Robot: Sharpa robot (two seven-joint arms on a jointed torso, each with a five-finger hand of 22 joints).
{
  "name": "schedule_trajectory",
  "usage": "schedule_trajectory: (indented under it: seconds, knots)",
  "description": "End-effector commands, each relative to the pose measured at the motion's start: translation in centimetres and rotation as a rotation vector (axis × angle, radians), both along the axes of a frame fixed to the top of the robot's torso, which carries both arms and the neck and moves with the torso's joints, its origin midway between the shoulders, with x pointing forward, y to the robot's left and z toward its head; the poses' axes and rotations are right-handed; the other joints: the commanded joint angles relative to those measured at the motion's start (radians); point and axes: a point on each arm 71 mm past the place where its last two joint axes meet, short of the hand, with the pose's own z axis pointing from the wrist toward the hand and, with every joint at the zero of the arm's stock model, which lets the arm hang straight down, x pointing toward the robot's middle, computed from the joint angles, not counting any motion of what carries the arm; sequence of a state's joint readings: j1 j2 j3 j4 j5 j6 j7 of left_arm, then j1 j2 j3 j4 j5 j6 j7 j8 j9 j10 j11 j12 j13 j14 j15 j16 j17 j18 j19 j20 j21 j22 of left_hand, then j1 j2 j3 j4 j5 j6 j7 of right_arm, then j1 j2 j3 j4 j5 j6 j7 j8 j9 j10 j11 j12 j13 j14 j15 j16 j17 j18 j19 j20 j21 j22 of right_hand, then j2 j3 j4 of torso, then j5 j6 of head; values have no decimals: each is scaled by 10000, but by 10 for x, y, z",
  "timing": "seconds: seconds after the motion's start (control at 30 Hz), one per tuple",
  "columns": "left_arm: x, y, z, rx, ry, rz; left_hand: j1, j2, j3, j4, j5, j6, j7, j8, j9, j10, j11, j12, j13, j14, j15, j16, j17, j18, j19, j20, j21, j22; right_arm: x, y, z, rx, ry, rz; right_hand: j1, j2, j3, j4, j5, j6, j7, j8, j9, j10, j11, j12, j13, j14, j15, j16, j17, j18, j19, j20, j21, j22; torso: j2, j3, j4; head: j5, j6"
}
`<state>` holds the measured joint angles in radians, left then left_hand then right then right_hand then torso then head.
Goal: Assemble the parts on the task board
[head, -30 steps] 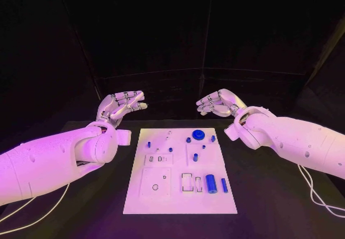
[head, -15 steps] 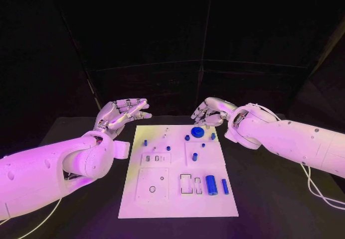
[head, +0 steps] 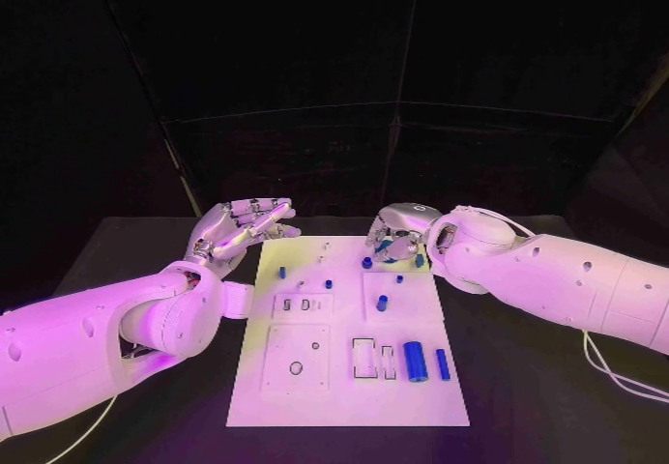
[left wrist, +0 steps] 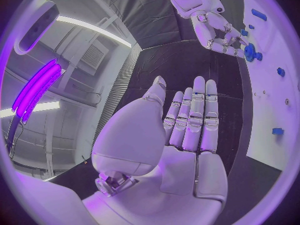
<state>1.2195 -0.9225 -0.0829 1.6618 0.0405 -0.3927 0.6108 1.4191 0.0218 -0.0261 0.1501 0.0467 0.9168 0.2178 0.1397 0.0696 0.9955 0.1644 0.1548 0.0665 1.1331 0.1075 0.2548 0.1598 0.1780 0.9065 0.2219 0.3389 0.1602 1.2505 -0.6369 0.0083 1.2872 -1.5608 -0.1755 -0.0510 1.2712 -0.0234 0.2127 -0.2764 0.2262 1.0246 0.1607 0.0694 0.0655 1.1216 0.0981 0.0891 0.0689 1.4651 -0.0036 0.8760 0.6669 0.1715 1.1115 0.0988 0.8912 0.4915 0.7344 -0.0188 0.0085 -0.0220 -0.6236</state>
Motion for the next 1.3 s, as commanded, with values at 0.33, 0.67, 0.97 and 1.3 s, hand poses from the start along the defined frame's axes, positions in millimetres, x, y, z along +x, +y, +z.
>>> schedule_trajectory:
  seconds: [0.33, 0.67, 0.97, 1.3]
  knots:
    - [-2, -3, 2, 19, 65, -259, 24, 62, 10, -97, 25, 105, 3, -72, -21, 62, 9, -85, -21, -2, 32, -114, 7, 49, 68, 5, 39, -23, 4, 5, -5, -929, 290, 3, -52, 37, 219, -24, -51, -38, -11, -2, 23, -151, -21, 161, 7, 224, 57, 1211, 1204, 122, -118, 45, 426, 253, 170, -56, 50, 25, 13]
    - [-2, -3, 2, 16, 101, -298, 24, 64, 11, -125, 25, 113, 12, -96, -26, 64, 17, -119, -22, -32, 43, -169, 4, 45, 69, 10, 28, -35, 8, 11, -7, -992, 376, 59, -68, 144, 430, 0, -41, 7, 11, -1, 22, -118, -13, 254, -1, 289, 73, 2118, 2152, 77, -40, 66, 913, 712, 188, -54, 35, 73, -33]
    - [-2, -1, 2, 32, 98, -272, 31, 77, 20, -151, 25, 119, 19, -116, -29, 67, 24, -145, -23, -53, 52, -214, 2, 43, 66, 14, 17, -47, 8, 16, -7, -1008, 427, 174, -111, 211, 683, 23, -40, 51, 24, -3, 22, 36, -28, 342, -12, 331, 78, 2842, 2903, -41, 238, 80, 1605, 1568, 226, -65, 49, 108, -57]
    - [-1, -1, 3, 39, 89, -271, 31, 77, 20, -151, 25, 119, 19, -116, -29, 67, 24, -145, -23, -53, 52, -214, 2, 43, 66, 14, 17, -47, 10, 19, -10, -1195, 676, 202, 49, 375, 1173, -29, -290, 186, 6, 20, 29, 473, -106, 475, 9, 343, 27, 3408, 3467, -124, 403, 48, 2175, 2241, 244, -66, 27, 124, -107]
